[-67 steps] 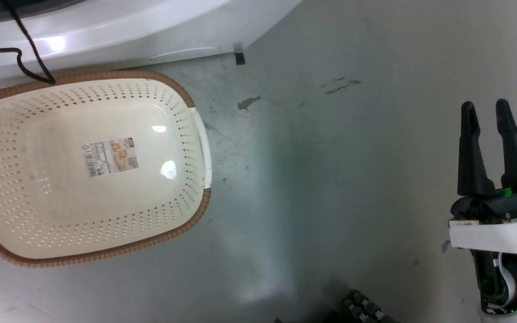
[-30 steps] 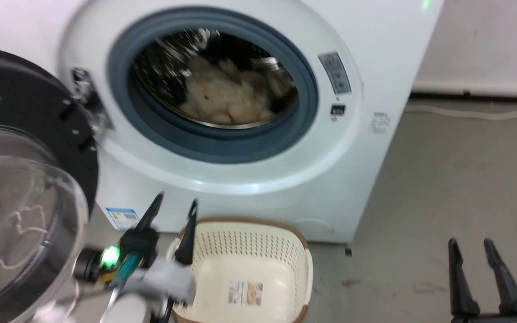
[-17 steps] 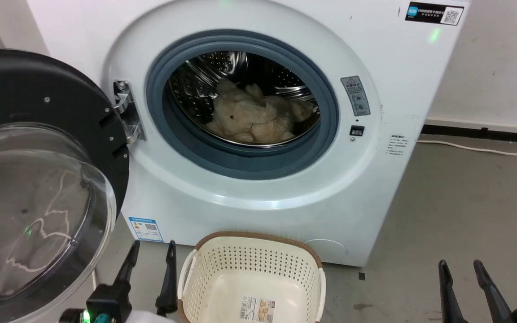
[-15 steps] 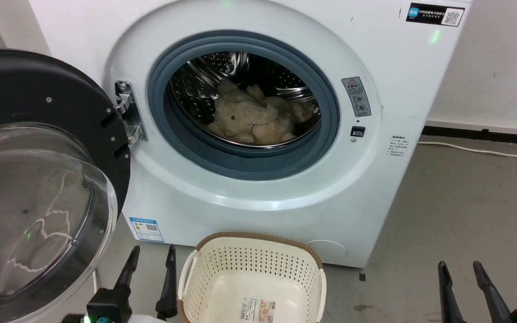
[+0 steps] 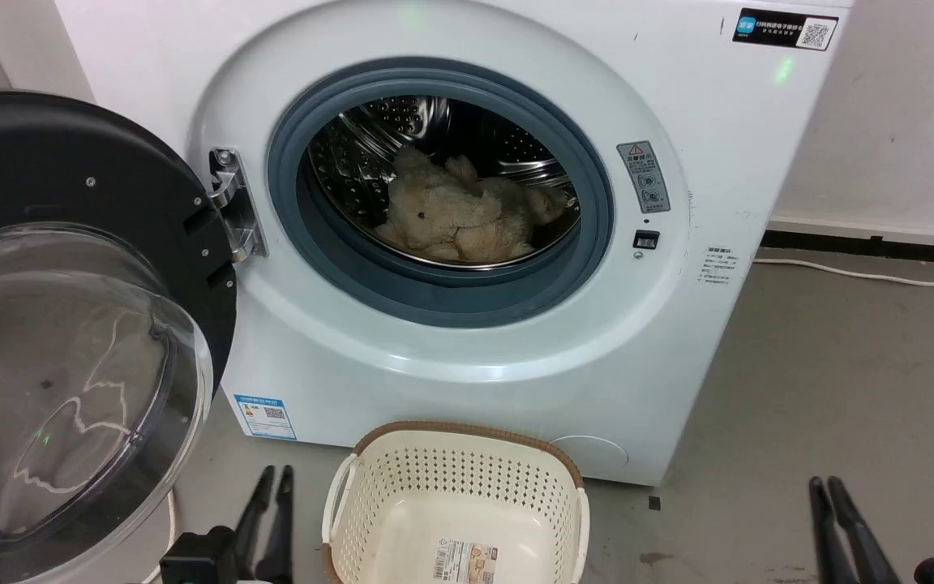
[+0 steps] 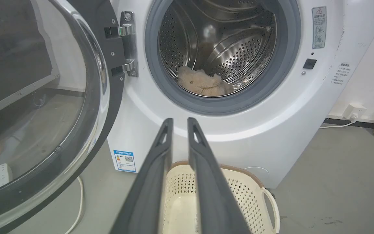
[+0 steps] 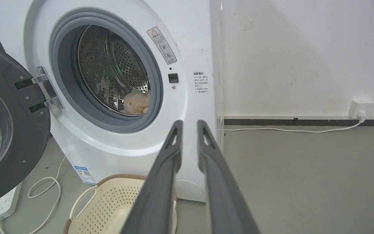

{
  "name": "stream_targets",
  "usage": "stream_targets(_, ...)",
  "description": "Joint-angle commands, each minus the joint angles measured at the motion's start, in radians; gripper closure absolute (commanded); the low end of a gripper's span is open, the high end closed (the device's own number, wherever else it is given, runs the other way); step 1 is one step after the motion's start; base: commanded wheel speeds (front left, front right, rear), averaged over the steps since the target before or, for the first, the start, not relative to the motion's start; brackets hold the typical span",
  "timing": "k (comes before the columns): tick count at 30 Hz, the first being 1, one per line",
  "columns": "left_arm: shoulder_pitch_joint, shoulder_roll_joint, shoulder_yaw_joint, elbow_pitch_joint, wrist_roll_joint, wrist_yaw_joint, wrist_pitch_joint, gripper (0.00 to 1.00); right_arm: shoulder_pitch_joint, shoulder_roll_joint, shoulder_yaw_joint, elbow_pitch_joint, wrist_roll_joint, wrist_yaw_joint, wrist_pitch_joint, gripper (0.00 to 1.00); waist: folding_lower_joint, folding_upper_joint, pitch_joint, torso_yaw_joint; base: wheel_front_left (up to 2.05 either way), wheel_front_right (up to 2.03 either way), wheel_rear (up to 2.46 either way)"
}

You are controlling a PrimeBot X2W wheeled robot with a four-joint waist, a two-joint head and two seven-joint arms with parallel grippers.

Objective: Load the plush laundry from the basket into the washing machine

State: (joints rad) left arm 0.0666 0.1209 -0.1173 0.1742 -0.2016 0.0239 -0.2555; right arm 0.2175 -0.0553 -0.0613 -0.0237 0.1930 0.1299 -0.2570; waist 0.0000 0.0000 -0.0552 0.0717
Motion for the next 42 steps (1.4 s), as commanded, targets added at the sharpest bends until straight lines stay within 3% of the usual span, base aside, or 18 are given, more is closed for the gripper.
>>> stream_targets(1,0.0,0.0,0.0,0.0,0.0,0.0,0.0,1.0,0.0,0.0,0.0,0.0,0.0,0.0,0.0,1.0,0.0,0.0,0.0,0.0,0.0,0.0,0.0)
stream_targets(42,-0.022,-0.023,0.038,-0.057,0.066,-0.008,0.084,1.0,-0.072,0.002,0.02,0.008,-0.064,0.0,0.085,1.0,0.0,0.0,0.018,-0.024,0.0,0.0,0.0)
